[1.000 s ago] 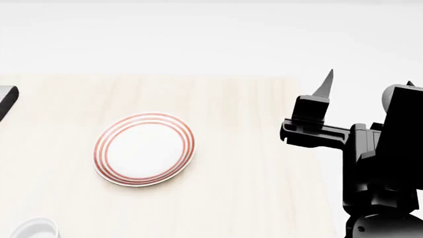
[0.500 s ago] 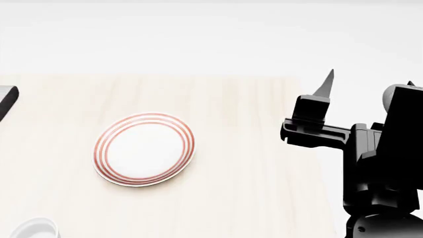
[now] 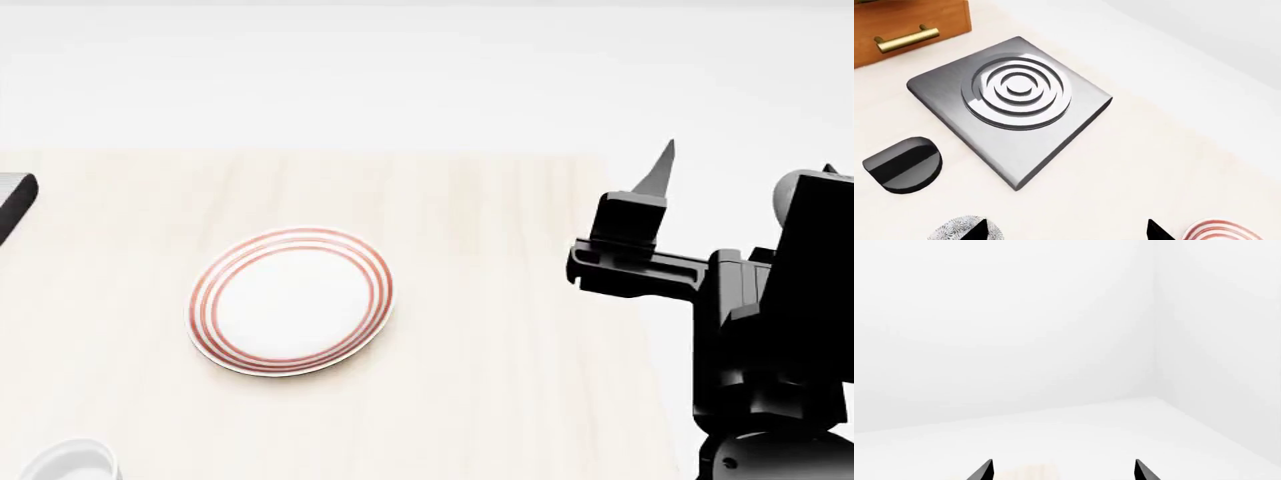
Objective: Pick the akita bowl next to the ramekin and place it on the plate.
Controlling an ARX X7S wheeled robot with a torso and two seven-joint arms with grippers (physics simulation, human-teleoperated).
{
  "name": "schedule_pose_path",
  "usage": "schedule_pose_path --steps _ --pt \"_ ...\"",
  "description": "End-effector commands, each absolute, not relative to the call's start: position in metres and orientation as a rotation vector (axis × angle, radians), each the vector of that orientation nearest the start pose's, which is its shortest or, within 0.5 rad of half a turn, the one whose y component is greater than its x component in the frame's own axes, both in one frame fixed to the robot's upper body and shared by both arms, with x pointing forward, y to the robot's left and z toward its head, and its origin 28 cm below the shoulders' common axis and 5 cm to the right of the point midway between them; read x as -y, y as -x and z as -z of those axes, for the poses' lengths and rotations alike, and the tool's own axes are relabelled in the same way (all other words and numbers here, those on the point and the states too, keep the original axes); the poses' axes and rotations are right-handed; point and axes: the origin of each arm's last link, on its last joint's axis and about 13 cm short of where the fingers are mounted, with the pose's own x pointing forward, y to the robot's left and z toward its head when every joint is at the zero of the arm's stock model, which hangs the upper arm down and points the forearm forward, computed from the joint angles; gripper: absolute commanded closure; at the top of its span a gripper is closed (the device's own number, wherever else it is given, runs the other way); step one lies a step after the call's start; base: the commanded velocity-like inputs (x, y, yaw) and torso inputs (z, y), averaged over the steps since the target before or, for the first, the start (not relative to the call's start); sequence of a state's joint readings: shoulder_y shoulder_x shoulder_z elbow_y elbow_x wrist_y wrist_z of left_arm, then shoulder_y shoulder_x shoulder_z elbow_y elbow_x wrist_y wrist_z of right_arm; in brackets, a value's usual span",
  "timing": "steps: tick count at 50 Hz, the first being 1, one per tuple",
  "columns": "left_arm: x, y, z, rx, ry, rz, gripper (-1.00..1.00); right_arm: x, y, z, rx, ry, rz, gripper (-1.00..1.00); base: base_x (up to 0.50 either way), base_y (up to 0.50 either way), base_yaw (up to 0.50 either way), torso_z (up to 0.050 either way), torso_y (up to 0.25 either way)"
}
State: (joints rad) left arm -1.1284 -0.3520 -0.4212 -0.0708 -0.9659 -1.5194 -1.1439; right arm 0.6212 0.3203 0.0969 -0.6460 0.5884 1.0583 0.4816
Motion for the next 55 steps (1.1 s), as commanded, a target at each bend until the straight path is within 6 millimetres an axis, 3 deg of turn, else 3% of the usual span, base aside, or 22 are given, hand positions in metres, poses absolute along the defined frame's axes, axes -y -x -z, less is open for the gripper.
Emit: schedule_pose_path --steps 1,39,55 --pt "-0.309 -0.294 -0.279 -0.409 0.374 -0.606 -1.00 0.139 -0.252 -0.225 0.188 -0.068 0.188 -1.00 0.00 0.00 0.00 0.000 0.000" --pt "-0.314 -0.282 -0.266 -0.444 0.364 -0.600 -1.00 0.139 -0.252 -0.226 0.189 -0.069 0.189 -1.00 0.00 0.00 0.00 0.000 0.000" --pt "-0.314 -0.282 -0.269 -0.470 0.351 -0.552 -1.00 0.138 -0.251 -0.228 0.189 -0.069 0.188 -1.00 0.00 0.00 0.00 0.000 0.000"
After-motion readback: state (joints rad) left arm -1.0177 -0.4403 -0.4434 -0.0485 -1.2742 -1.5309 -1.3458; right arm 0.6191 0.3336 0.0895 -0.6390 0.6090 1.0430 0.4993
